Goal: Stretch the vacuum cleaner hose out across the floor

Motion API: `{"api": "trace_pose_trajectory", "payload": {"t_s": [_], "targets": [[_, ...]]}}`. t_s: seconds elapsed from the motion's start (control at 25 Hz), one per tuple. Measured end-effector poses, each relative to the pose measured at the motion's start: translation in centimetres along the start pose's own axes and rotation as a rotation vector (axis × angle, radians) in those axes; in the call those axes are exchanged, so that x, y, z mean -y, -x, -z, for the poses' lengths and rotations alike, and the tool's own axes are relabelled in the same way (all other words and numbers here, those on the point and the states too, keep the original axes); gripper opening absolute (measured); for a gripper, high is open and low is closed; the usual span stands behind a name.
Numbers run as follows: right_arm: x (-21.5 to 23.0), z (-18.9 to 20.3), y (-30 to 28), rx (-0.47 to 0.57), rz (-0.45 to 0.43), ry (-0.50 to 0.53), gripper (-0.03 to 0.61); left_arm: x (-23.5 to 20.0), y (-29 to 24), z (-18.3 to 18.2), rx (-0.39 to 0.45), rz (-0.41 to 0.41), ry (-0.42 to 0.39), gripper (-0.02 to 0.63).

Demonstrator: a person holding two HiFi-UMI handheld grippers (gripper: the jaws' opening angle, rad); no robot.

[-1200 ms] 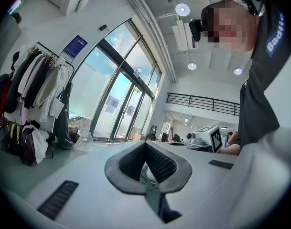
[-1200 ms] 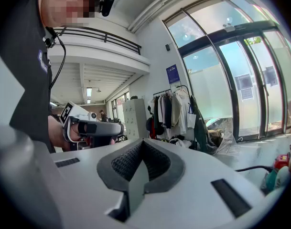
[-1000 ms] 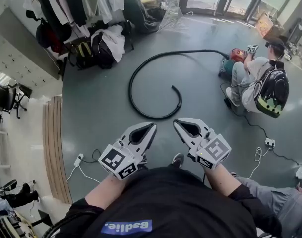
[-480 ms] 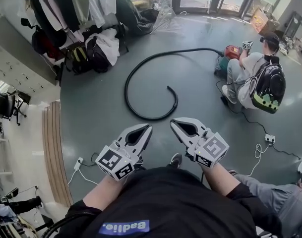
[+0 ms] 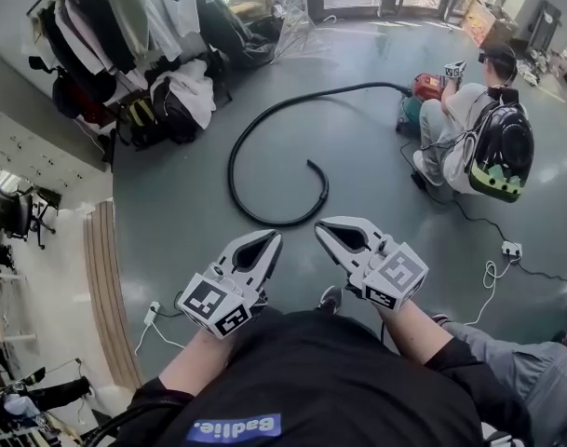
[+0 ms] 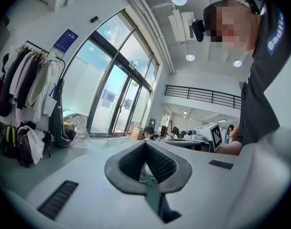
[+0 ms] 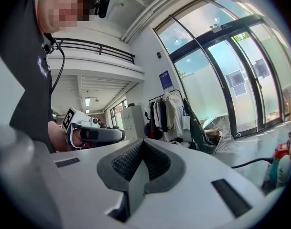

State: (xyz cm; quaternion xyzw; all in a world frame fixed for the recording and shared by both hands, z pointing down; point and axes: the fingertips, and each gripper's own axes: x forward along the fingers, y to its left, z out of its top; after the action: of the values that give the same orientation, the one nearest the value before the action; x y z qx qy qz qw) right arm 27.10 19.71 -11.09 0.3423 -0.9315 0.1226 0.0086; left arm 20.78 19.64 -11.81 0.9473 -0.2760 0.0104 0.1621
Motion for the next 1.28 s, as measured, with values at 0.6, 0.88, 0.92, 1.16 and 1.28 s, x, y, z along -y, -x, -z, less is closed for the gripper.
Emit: {"api": "trace_pose_trajectory", "payload": {"t_s": [0.6,0.88,0.92,1.16,1.28], "targets": [[1.4,0.8,-5.4,-0.056,0.046,-0.003,-0.005,-8.2,0.2,-0.2,0.017,0.011,0.028,-0.005],[1.1,-0.7,-13.3,-0.056,0.093,0.012,-0.005,-15.9,3.0,-2.3,0.009,0.061,-0.001,-0.005],[1.1,-0.9,-14.4,-0.056,0.100,0.016,-0.005,-17.0,3.4,-2.6,0.008,0.067,-0.004,-0.003],[1.9,-1.5,-19.4,-0.065,0.138,0.016,-0.005,-22.5,5.1,-3.8,0.010,0.084,-0.003,-0.003],[2.8,-1.3,-21.2,-0.077,0.131,0.018,-0.005,-24.7,5.0,-3.5,-0.001,0.074,0.010,-0.003]]}}
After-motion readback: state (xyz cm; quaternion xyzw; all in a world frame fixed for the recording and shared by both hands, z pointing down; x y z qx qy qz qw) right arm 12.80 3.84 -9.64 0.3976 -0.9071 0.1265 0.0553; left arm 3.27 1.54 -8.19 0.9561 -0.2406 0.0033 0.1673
